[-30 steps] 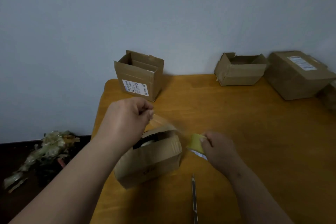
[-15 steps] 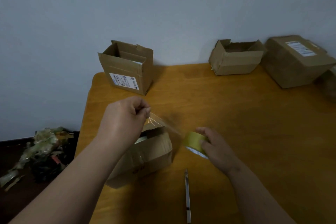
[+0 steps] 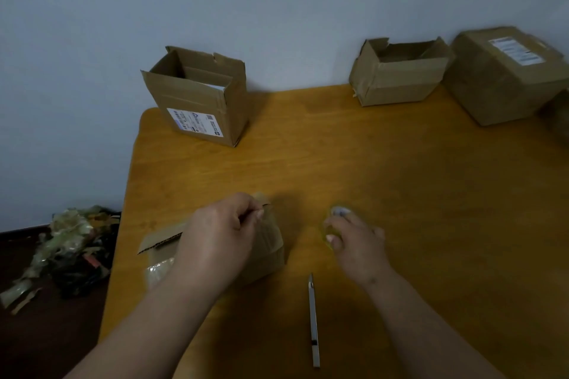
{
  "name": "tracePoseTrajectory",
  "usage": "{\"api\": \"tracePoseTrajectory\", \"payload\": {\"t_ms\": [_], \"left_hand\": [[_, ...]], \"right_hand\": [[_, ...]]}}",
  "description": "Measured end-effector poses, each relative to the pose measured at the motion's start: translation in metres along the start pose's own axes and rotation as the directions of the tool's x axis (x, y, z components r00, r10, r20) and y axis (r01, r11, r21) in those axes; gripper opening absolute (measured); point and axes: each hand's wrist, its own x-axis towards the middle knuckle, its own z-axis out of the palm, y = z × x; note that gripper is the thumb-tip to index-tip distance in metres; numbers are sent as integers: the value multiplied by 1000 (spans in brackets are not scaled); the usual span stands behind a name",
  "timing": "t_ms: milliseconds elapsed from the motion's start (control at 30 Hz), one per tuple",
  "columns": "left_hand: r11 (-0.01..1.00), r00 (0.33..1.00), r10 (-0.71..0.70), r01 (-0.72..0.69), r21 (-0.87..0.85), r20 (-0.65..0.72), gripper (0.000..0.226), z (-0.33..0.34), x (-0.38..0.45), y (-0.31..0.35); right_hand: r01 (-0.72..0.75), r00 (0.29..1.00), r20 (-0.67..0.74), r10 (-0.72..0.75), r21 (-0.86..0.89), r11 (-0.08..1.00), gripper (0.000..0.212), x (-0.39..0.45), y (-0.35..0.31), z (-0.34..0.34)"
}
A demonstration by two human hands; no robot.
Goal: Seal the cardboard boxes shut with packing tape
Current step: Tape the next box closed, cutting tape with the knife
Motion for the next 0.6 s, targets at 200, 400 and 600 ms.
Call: {"api": "tracePoseTrajectory", "payload": {"t_ms": [200,400,600], "left_hand": [[999,997,-2,0,37,76,11,6,-3,-5],[1000,997,-19,19,-1,77,10,7,-9,-8],[995,998,55,-52,-86,41,15,14,-24,-1]], "right_hand": [[-67,994,103,39,285,956,9,0,1,2],[-39,995,93,33,69,997,31,-7,-6,6],[-63,998,34,61,69,996,15,-4,0,-6]]}}
